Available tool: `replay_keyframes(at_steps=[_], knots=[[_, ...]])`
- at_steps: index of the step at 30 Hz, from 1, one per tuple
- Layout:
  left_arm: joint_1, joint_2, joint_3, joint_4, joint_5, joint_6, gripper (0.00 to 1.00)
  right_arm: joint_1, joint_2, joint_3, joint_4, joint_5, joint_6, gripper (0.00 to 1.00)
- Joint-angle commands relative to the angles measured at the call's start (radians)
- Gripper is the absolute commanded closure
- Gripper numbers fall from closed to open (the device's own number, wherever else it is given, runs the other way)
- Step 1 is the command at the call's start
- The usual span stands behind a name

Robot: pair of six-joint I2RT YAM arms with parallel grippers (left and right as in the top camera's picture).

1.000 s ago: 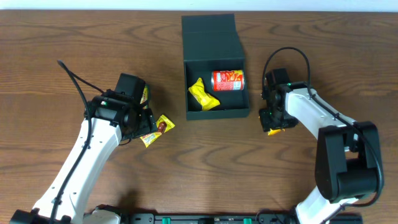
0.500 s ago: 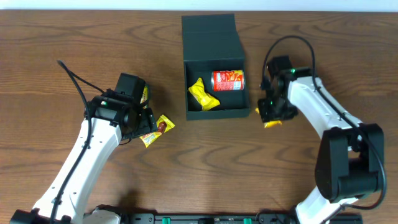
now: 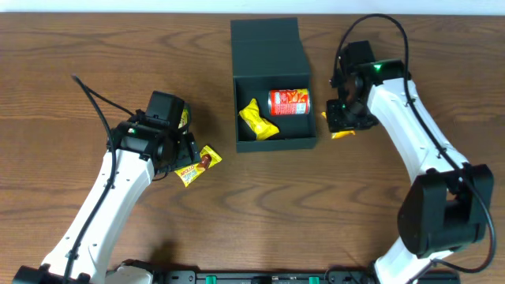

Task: Pack container
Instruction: 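Grasp the small yellow candy with the right gripper and carry it into the box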

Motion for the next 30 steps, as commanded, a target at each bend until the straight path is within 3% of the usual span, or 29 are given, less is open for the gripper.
replay_keyframes(at_steps=[1, 11, 18, 26, 30], knots=[[0.005, 0.004, 0.0, 0.006, -0.003, -0.012, 0.05, 0.041, 0.002, 0.023, 0.004, -0.045, 0.094, 0.57], [0.005, 0.004, 0.0, 0.032, -0.011, 0.005, 0.05, 0.123, 0.002, 0.023, 0.078, -0.093, 0.254, 0.57], [0.005, 0.004, 0.0, 0.03, -0.049, 0.008, 0.05, 0.171, 0.002, 0.023, 0.169, -0.092, 0.305, 0.54], [0.005, 0.004, 0.0, 0.031, -0.058, 0.008, 0.05, 0.18, 0.002, 0.023, 0.16, -0.021, 0.304, 0.53], [0.005, 0.004, 0.0, 0.032, -0.063, 0.008, 0.05, 0.18, 0.002, 0.021, 0.158, -0.02, 0.304, 0.44]])
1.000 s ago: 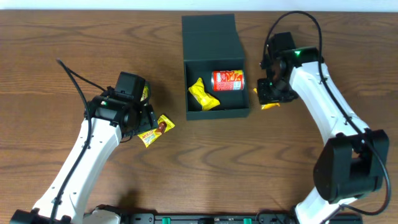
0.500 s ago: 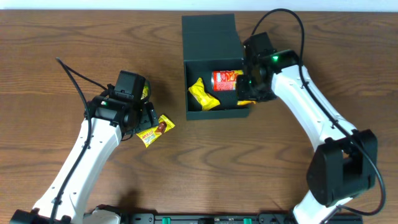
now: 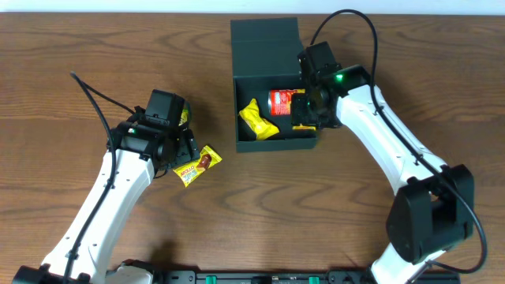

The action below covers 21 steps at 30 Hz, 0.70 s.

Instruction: Pack container

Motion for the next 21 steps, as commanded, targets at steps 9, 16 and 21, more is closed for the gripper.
replay_keyframes(at_steps=[9, 16, 21], knots=[[0.005, 0.004, 0.0, 0.006, -0.027, 0.004, 0.05, 0.006, 0.002, 0.02, -0.001, 0.09, 0.017, 0.43], [0.005, 0.012, 0.0, 0.103, -0.117, 0.004, 0.05, -0.05, 0.002, 0.113, -0.056, 0.17, 0.01, 0.43], [0.005, 0.088, -0.002, 0.282, -0.191, 0.233, 0.05, -0.097, 0.002, 0.292, -0.17, 0.168, -0.021, 0.37]])
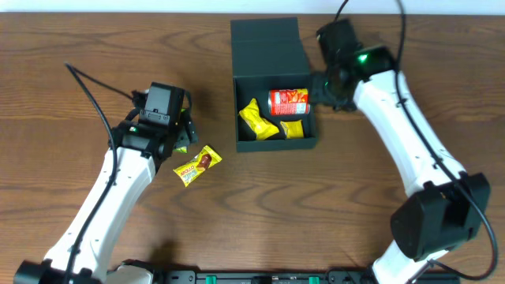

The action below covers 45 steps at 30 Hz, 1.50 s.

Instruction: Pack container

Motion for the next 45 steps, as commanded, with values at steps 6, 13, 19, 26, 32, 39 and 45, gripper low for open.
replay_keyframes(at_steps=[6, 13, 19, 26, 32, 39, 45], knots=[[0.004, 0.255, -0.001, 0.184, 0.004, 0.401, 0.05, -0.031, 0.001, 0.18, -0.095, 0.034, -0.074, 0.35], [0.004, 0.368, -0.001, 0.203, 0.003, 0.348, 0.04, -0.031, 0.001, 0.188, -0.135, 0.048, -0.09, 0.34], [0.004, 0.478, -0.001, 0.299, 0.003, 0.348, 0.07, -0.031, 0.001, 0.188, -0.151, 0.048, -0.109, 0.34], [0.004, 0.502, -0.001, 0.369, 0.002, 0.348, 0.25, -0.031, 0.001, 0.188, -0.177, 0.051, -0.116, 0.34], [0.004, 0.502, -0.001, 0.374, 0.003, 0.348, 0.54, -0.031, 0.001, 0.188, -0.175, 0.051, -0.116, 0.33], [0.004, 0.501, 0.003, 0.375, 0.002, 0.348, 0.65, -0.031, 0.001, 0.188, -0.175, 0.067, -0.116, 0.32], [0.004, 0.5, 0.041, 0.358, 0.003, 0.346, 0.73, -0.031, 0.001, 0.188, -0.171, 0.067, -0.116, 0.31]])
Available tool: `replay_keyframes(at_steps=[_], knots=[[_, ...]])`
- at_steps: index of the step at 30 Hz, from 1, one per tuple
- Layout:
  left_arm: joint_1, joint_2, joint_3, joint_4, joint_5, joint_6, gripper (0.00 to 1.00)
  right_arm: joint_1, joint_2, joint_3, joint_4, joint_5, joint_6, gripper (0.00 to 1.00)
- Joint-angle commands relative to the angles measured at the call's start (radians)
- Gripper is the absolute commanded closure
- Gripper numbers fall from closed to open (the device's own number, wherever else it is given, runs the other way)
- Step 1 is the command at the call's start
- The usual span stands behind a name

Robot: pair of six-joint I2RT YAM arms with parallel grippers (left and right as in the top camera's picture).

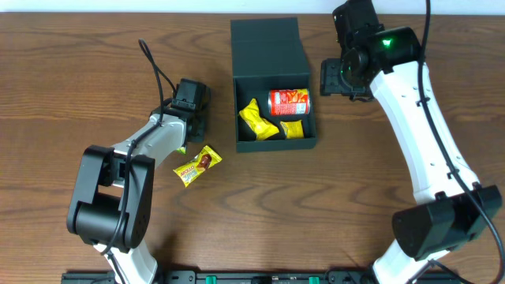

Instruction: Pack container

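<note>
The dark green box [275, 143] stands open at the table's middle, its lid folded back. Inside lie a red can [289, 101], a yellow packet [258, 118] and a smaller yellow packet [293, 128]. My right gripper [334, 76] hangs open and empty just right of the box's far corner. My left gripper [196, 126] is a short way left of the box; its fingers are hidden under the wrist. A yellow-green scrap [181, 149] peeks out beneath the left forearm. A yellow and brown snack bar [197, 164] lies on the table below it.
The left arm is folded back on itself at the lower left. The right arm runs down the right side to its base. Wood table [331, 205] all round.
My left gripper has moved up and right, closer to the box's left wall, with the arm folded. My right gripper has drawn a little further up and right of the box.
My right gripper was shut on a small yellow packet right of the box. Then it held it over the box's right side. Then the packet lay in the box and the gripper was outside. My left gripper stayed by the snack bar, then shifted toward the box.
</note>
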Motion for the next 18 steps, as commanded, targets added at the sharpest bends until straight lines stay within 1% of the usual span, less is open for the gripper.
replay_keyframes(at_steps=[1, 4, 8, 10, 12, 13, 15, 17, 18], knots=[[0.003, 0.02, 0.047, -0.018, -0.004, -0.004, 0.73, -0.01, 0.001, 0.017, 0.002, 0.019, -0.016, 0.31], [0.003, 0.02, 0.095, -0.054, -0.003, -0.024, 0.74, -0.01, 0.001, 0.017, 0.002, 0.019, -0.016, 0.31], [0.002, 0.02, 0.19, -0.144, -0.003, -0.072, 0.75, -0.01, 0.001, 0.017, 0.003, 0.019, -0.016, 0.31], [0.002, 0.02, 0.245, -0.194, -0.003, -0.085, 0.83, -0.01, 0.001, 0.017, 0.006, 0.019, -0.016, 0.31], [0.002, 0.02, 0.282, -0.226, -0.003, -0.084, 0.85, -0.01, 0.001, 0.017, 0.009, 0.019, -0.016, 0.31], [0.002, 0.02, 0.299, -0.243, -0.003, -0.084, 0.72, -0.01, 0.001, 0.017, 0.01, 0.019, -0.016, 0.3], [0.002, 0.02, 0.306, -0.251, -0.01, -0.079, 0.5, -0.01, 0.001, 0.017, 0.009, 0.02, -0.016, 0.3], [0.003, 0.02, 0.305, -0.255, -0.023, -0.08, 0.4, -0.01, 0.001, 0.017, 0.008, 0.023, -0.016, 0.3], [0.004, 0.02, 0.304, -0.262, -0.023, -0.076, 0.39, -0.01, 0.001, 0.017, 0.008, 0.026, -0.016, 0.3]])
